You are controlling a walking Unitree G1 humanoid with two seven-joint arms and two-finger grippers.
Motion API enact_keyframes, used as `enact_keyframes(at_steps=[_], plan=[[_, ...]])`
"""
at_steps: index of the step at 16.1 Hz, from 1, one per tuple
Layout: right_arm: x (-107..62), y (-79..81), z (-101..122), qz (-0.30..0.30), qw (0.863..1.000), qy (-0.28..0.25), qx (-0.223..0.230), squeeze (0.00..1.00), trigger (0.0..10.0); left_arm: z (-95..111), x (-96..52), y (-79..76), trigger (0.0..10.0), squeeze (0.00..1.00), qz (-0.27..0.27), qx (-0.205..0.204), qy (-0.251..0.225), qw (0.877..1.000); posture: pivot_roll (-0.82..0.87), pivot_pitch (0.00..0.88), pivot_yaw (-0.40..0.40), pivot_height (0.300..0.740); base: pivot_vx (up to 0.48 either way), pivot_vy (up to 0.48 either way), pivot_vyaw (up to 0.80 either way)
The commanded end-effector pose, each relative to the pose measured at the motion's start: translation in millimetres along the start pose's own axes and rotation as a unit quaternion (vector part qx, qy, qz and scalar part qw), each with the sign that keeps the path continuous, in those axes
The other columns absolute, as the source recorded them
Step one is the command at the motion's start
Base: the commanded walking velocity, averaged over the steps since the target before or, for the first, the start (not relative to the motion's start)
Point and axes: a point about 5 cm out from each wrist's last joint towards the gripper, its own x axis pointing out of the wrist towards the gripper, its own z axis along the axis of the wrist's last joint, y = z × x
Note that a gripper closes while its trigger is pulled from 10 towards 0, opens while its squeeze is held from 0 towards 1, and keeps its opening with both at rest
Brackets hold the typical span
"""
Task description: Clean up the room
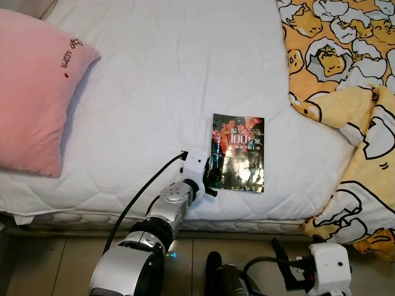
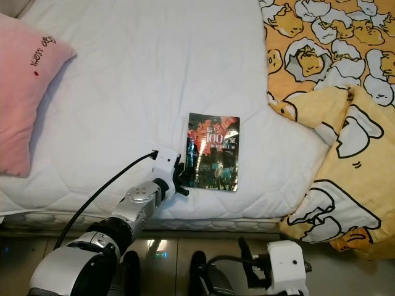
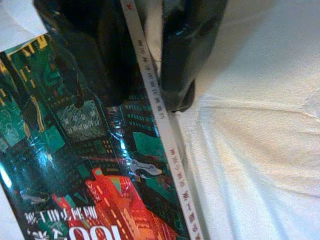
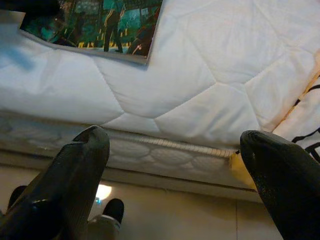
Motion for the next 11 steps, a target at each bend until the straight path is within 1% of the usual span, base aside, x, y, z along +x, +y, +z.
enact_keyframes(at_steps=[1, 2, 3, 4, 5, 6, 7, 8, 9, 10, 11], plan=[[-2.7, -3.7, -10, -0.011, 1.0, 0.025, -0.002, 0.0, 10.0, -27, -0.6, -22.9, 0.0, 0.0, -0.042, -0.024, 0.054, 0.997, -0.17, 0.376, -0.094, 0.74, 0.0, 0.0, 0.0], [3.7, -2.6, -11, -0.011, 1.0, 0.019, -0.001, 0.0, 10.0, -17, 1.3, -20.1, 0.0, 0.0, -0.044, -0.026, 0.029, 0.998, -0.15, 0.352, -0.081, 0.74, 0.0, 0.0, 0.0], [12.1, -1.8, -10, -0.01, 1.0, 0.011, 0.002, 0.0, 10.0, -5, 1.9, -13.9, 0.0, 0.0, -0.044, -0.047, -0.004, 0.998, -0.13, 0.332, -0.071, 0.74, 0.0, 0.0, 0.0], [20.6, -1.5, -6, -0.01, 1.0, -0.002, 0.004, 0.0, 10.0, 6, 1.1, -5.8, 0.0, 0.0, -0.041, -0.06, -0.03, 0.997, -0.11, 0.309, -0.06, 0.74, 0.0, 0.0, 0.0], [33.5, -0.9, -2, -0.01, 1.0, -0.016, 0.004, 0.0, 10.0, 16, -1.9, 7.3, 0.0, 0.0, -0.035, -0.075, -0.06, 0.995, -0.07, 0.257, -0.044, 0.74, 0.0, 0.0, 0.0], [40.0, -0.9, 0, -0.012, 1.0, -0.022, 0.005, 0.0, 10.0, 20, -4.0, 14.0, 0.0, 0.0, -0.031, -0.077, -0.071, 0.994, -0.06, 0.237, -0.038, 0.74, 0.0, 0.0, 0.0], [55.1, -0.8, 4, -0.013, 0.999, -0.035, 0.007, 0.0, 10.0, 29, -8.5, 26.8, 0.0, 0.0, -0.026, -0.08, -0.095, 0.992, -0.02, 0.191, -0.028, 0.74, 0.0, 0.0, 0.0], [69.7, -0.9, 8, -0.016, 0.999, -0.046, 0.011, 0.0, 10.0, 39, -14.2, 42.1, 0.0, 0.0, -0.005, -0.066, -0.117, 0.991, 0.01, 0.147, -0.018, 0.74, 0.0, 0.0, 0.0], [74.2, -1.5, 10, -0.018, 0.998, -0.05, 0.012, 0.0, 10.0, 43, -15.9, 47.0, 0.0, 0.0, 0.004, -0.064, -0.126, 0.99, 0.02, 0.134, -0.012, 0.74, 0.0, 0.0, 0.0], [85.5, -3.1, 15, -0.024, 0.998, -0.063, 0.012, 0.0, 10.0, 57, -20.4, 58.4, 0.0, 0.0, 0.025, -0.054, -0.15, 0.987, 0.05, 0.093, 0.0, 0.74, 0.0, 0.0, 0.0], [92.4, -3.6, 17, -0.029, 0.997, -0.068, 0.013, 0.0, 10.0, 66, -23.0, 64.0, 0.0, 0.0, 0.04, -0.047, -0.166, 0.984, 0.06, 0.066, 0.01, 0.74, 0.0, 0.0, 0.0]])
